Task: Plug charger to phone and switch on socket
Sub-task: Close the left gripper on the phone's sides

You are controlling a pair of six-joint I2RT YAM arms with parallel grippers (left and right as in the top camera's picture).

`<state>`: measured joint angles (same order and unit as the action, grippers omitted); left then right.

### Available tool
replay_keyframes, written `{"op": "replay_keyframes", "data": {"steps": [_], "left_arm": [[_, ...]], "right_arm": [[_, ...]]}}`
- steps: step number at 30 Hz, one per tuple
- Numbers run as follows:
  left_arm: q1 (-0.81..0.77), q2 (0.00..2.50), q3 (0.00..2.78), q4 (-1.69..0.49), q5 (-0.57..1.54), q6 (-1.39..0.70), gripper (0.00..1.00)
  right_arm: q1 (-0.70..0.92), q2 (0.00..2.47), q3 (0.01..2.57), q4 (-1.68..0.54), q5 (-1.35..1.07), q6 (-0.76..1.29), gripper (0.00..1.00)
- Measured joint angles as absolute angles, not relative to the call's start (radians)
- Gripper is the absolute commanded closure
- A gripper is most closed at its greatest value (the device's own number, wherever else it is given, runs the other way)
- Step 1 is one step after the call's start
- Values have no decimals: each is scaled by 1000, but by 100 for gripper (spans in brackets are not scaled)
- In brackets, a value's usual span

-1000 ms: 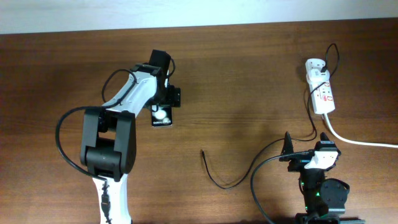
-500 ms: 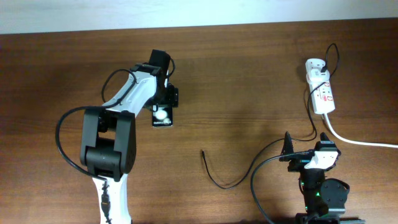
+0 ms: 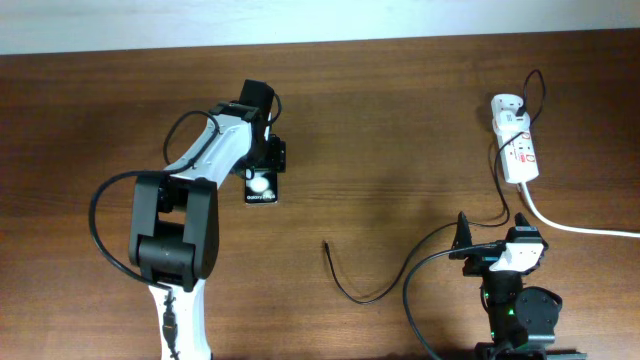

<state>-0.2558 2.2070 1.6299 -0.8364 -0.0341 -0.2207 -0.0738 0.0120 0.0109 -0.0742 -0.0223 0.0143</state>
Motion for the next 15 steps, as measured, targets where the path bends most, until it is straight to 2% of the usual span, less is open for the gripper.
{"op": "replay_keyframes", "data": {"steps": [2,15], "left_arm": [[-256,2207,1630,-836,-34,-221,100],[-256,2236,1695,-932,-12,-221,100]], "right_arm": [[-74,12,11,-74,-23,14,1],[-74,12,11,-74,-22,14,1]]}}
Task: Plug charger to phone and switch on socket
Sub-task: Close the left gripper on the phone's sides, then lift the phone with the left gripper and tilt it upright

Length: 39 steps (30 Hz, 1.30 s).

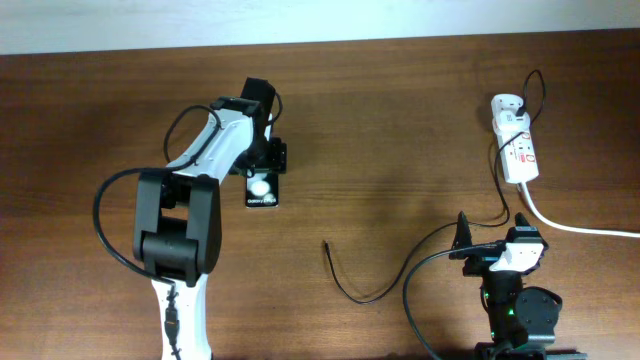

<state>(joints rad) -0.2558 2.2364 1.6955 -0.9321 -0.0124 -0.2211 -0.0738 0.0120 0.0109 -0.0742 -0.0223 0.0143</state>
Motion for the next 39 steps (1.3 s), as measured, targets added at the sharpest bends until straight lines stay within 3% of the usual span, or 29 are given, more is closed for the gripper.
{"op": "replay_keyframes", "data": {"steps": [31,39], "left_arm": [[-256,2275,1819,-1030,10,-221,100],[-256,2275,1848,-1033,253,-221,100]], "right_arm": [[-74,12,11,-74,-22,15,1],[-74,12,11,-74,-22,14,1]]}}
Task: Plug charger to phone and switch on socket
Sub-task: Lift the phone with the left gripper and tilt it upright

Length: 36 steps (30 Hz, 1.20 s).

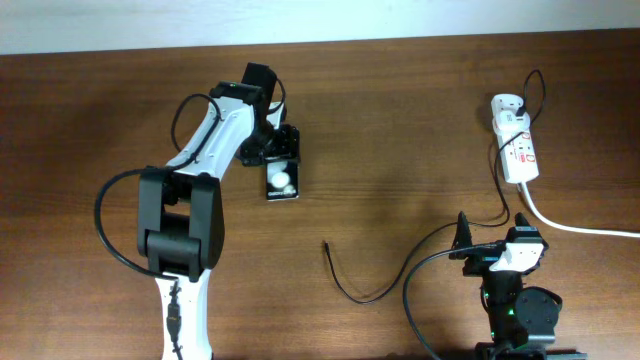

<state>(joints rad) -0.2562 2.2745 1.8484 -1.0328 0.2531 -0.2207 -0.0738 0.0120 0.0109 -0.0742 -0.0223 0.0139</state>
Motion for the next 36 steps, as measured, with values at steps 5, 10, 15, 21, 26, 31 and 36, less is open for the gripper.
{"op": "replay_keyframes", "data": {"steps": [5,10,15,21,26,31,36], "left_arm": [[-256,2275,1850,-1026,620,-221,100],[-234,2275,1851,-945,1038,-253,100],[-184,2275,1855,-880,1259,-456,100],[-160,2275,1856,-840,1406,-720,100],[-156,2275,1856,-840,1471,-899,100],[-157,2275,1856,-840,1478,-1029,100],[-157,2275,1856,-840,1481,-1120,100]], "right_arm": [[-74,12,11,-74,-22,15,1],[-74,12,11,-74,-22,14,1],[-74,12,11,-74,-22,14,1],[-74,12,11,-74,-22,14,1],[-74,12,11,-74,-22,14,1],[-74,12,11,-74,-22,14,1],[-74,12,11,-74,-22,15,1]]}}
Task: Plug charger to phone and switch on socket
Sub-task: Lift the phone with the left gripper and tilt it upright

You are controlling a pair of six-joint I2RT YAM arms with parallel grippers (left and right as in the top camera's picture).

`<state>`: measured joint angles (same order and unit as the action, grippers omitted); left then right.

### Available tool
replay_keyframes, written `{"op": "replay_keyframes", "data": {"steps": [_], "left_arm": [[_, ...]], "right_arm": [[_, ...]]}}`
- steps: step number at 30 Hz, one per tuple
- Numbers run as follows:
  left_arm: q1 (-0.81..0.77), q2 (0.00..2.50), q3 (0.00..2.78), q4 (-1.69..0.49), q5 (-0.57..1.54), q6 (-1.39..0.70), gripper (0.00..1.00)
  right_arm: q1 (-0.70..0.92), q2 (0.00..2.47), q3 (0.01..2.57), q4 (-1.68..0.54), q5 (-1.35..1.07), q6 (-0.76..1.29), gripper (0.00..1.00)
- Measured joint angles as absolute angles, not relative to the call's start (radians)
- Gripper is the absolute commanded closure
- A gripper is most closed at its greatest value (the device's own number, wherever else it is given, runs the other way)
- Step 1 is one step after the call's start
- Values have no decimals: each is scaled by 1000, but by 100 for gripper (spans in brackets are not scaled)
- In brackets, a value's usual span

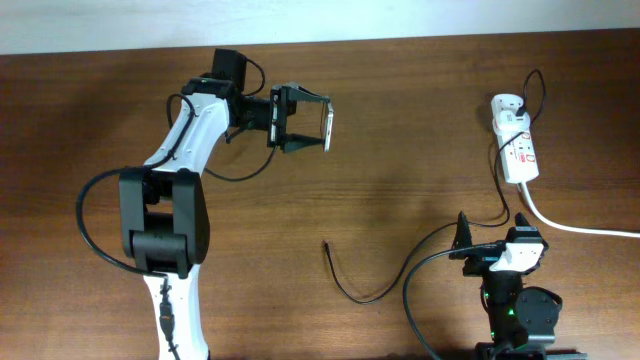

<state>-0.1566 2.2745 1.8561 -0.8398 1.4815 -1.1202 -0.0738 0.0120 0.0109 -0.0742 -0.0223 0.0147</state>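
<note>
My left gripper (318, 123) is shut on the phone (327, 124). It holds the phone off the table at the back centre, turned on its edge so only a thin pale side shows. The black charger cable's free plug end (325, 245) lies on the wood well in front of the phone. The cable curves right toward my right arm and up to the white power strip (517, 145) at the far right. My right gripper (464, 240) is folded in at the front right beside the cable; its jaws are not clear from above.
A thick white mains lead (575, 228) runs from the power strip off the right edge. The brown wooden table (400, 150) meets a pale wall along the back. The left arm's own black cable loops at its base on the left.
The phone lay flat on the table under my left gripper. Now it is held up off the table, turned on edge, farther right and back. The right arm and the cable are unchanged.
At first my left gripper stood over the phone lying flat left of centre, and half a second later it was the same. Then gripper and phone were slightly farther right, the phone still flat. Now the phone is lifted on edge in the gripper.
</note>
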Motion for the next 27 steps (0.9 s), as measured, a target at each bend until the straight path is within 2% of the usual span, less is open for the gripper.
{"op": "replay_keyframes", "data": {"steps": [13,27], "left_arm": [[-157,2275,1856,-840,1481,-1221,100],[-157,2275,1856,-840,1481,-1224,100]], "right_arm": [[-74,12,11,-74,-23,14,2],[-74,12,11,-74,-22,14,1]]}}
